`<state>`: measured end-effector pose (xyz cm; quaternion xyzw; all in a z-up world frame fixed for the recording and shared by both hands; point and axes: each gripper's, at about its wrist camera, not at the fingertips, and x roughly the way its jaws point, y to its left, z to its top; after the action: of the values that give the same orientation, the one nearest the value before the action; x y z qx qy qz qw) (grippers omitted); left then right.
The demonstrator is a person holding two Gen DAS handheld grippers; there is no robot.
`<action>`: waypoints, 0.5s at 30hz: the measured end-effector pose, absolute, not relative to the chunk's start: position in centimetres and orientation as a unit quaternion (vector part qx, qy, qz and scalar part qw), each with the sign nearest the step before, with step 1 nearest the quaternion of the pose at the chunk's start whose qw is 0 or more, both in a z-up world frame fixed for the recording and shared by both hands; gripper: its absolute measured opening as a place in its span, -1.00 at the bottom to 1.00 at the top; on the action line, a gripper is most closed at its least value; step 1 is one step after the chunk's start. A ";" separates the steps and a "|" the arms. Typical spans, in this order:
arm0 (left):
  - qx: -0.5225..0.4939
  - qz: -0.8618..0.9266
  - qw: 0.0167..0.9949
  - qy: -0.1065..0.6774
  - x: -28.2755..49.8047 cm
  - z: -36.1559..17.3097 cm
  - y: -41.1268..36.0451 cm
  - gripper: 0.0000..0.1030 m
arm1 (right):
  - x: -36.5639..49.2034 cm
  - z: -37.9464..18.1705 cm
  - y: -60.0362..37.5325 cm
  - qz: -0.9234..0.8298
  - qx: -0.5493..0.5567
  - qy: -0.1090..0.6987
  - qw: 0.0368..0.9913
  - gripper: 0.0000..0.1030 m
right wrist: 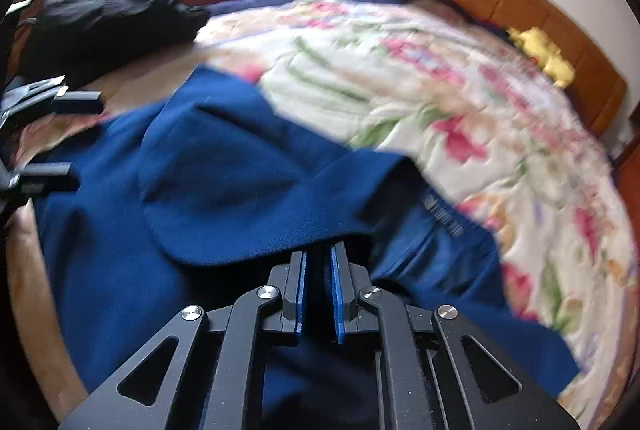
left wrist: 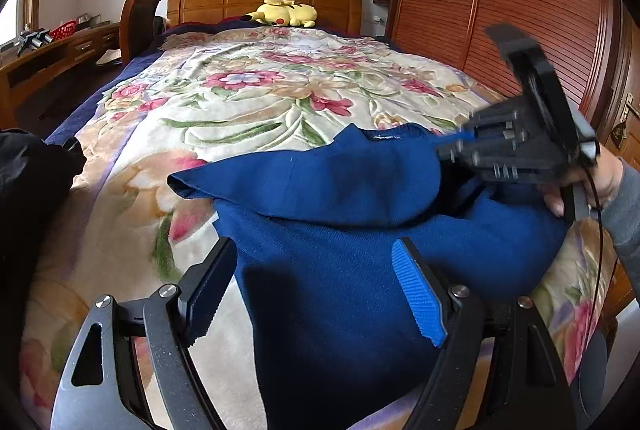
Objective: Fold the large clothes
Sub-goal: 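Fold the hem up over the collar with both grippers and release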
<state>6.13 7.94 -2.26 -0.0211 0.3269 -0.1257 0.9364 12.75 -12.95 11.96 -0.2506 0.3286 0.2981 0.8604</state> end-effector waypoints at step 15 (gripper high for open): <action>-0.025 -0.121 0.933 0.339 6.4 -2.7 8.3 0.56 | 21.0 15.9 -13.8 0.100 -0.162 0.268 0.944 -0.04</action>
<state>6.36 8.31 -2.66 -0.0250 0.3388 -0.1205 0.9328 21.05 -13.84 15.94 -0.1617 0.2680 0.1002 0.9445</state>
